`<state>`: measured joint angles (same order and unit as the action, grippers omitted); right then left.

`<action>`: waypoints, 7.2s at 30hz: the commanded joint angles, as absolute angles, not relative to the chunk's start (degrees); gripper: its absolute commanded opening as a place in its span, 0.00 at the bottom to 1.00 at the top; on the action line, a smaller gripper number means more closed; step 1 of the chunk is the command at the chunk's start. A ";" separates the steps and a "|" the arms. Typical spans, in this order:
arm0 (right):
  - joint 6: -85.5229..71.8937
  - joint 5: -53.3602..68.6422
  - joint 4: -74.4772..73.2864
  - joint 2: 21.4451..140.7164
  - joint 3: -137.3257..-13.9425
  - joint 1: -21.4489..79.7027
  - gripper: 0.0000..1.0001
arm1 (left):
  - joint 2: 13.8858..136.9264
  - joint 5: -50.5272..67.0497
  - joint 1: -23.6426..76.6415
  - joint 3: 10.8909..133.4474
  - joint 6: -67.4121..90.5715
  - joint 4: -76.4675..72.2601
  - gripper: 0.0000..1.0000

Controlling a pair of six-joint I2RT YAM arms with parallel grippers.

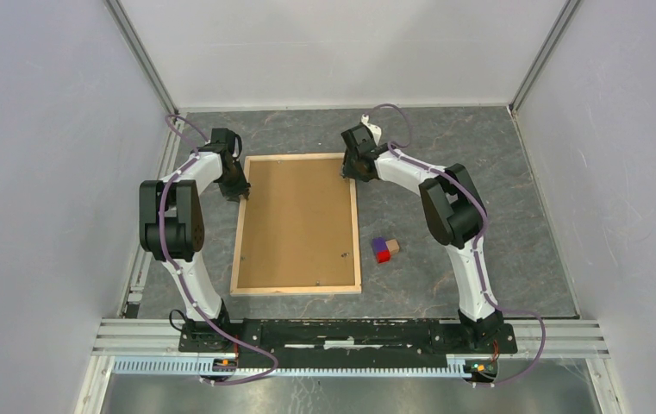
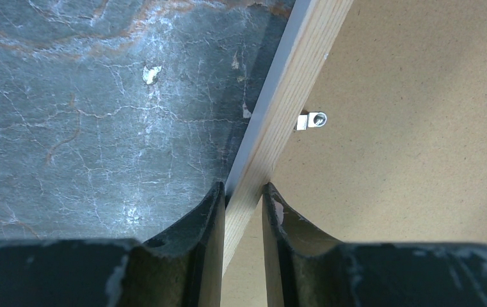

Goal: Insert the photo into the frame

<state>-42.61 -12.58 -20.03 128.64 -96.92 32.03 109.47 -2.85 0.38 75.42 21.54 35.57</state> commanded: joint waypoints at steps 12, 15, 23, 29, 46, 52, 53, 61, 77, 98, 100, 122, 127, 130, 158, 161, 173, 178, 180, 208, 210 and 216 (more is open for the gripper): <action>-48.57 -14.14 -27.18 131.64 -93.84 32.69 0.31 | 111.04 -3.81 0.09 77.52 20.35 35.40 0.05; -47.36 -16.05 -28.57 131.05 -94.11 33.11 0.26 | 111.41 -4.00 0.07 77.74 20.65 35.56 0.02; -36.97 -19.44 -23.97 128.77 -92.25 34.46 0.24 | 111.76 -4.03 0.09 77.87 20.89 35.87 0.02; -36.01 -16.86 -22.97 129.36 -94.07 33.65 0.39 | 111.73 -3.95 0.09 77.79 20.82 35.84 0.02; -36.09 -10.70 -21.01 129.02 -93.95 33.79 0.51 | 111.87 -3.48 0.09 78.10 20.75 35.85 0.02; -37.04 -13.41 -22.33 128.29 -91.22 33.84 0.41 | 111.82 -3.26 0.09 78.16 20.82 35.83 0.02; -37.12 -13.78 -22.68 128.38 -91.14 33.84 0.40 | 111.80 -3.25 0.09 78.18 20.79 35.84 0.02; -38.85 -13.02 -24.73 129.64 -91.89 33.95 0.23 | 111.80 -3.25 0.09 78.14 20.87 35.94 0.02; -33.61 -13.67 -23.43 127.32 -92.57 34.18 0.42 | 112.15 -2.79 0.09 78.31 21.17 35.91 0.02; -31.02 -13.58 -24.86 127.65 -93.89 34.97 0.17 | 112.71 -1.56 0.09 78.39 22.14 35.88 0.02; -29.88 -14.65 -27.17 127.58 -96.93 34.98 0.31 | 112.98 -0.96 -1.86 78.31 22.57 35.87 0.02; -27.43 3.02 -9.47 87.83 -51.58 42.78 0.98 | 113.19 2.18 -3.70 78.08 26.83 35.75 0.02; -32.65 -2.42 -12.67 89.33 -50.01 46.08 0.92 | 112.89 1.88 -3.84 78.23 28.49 36.45 0.02; -37.53 -5.00 -13.89 91.29 -49.97 46.54 0.85 | 112.43 1.59 -3.84 78.31 28.86 36.51 0.02; -50.20 -17.63 -30.03 102.00 -59.22 57.23 0.51 | 113.38 0.63 -3.95 79.75 29.33 38.03 0.02; -49.52 -17.26 -29.01 100.98 -57.76 57.39 0.45 | 113.25 0.36 -3.97 79.74 29.32 38.00 0.02; -39.51 -16.53 -27.83 100.20 -56.14 57.16 0.28 | 113.23 0.27 -3.93 79.63 29.27 38.07 0.02; -32.84 -16.25 -25.69 99.86 -55.69 56.81 0.23 | 113.32 0.22 -3.90 79.67 29.18 38.13 0.02; -29.98 -15.84 -24.44 99.59 -55.46 56.62 0.16 | 113.37 0.22 -3.92 79.63 29.13 38.12 0.02; -15.40 -9.25 -16.77 84.69 -55.36 51.66 0.72 | 95.13 -2.48 -3.14 73.42 25.43 33.78 0.76; -13.54 -9.45 -15.76 80.39 -53.27 50.89 0.75 | 91.71 -3.90 -1.26 72.03 24.89 33.45 0.85; -11.03 -7.45 -12.71 69.03 -45.11 46.25 0.86 | 85.61 -1.90 9.68 71.88 23.73 36.76 0.92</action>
<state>-13.96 -9.26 -16.21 74.35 -49.98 48.93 88.44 -3.20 3.79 72.44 24.84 35.70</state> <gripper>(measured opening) 0.830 0.917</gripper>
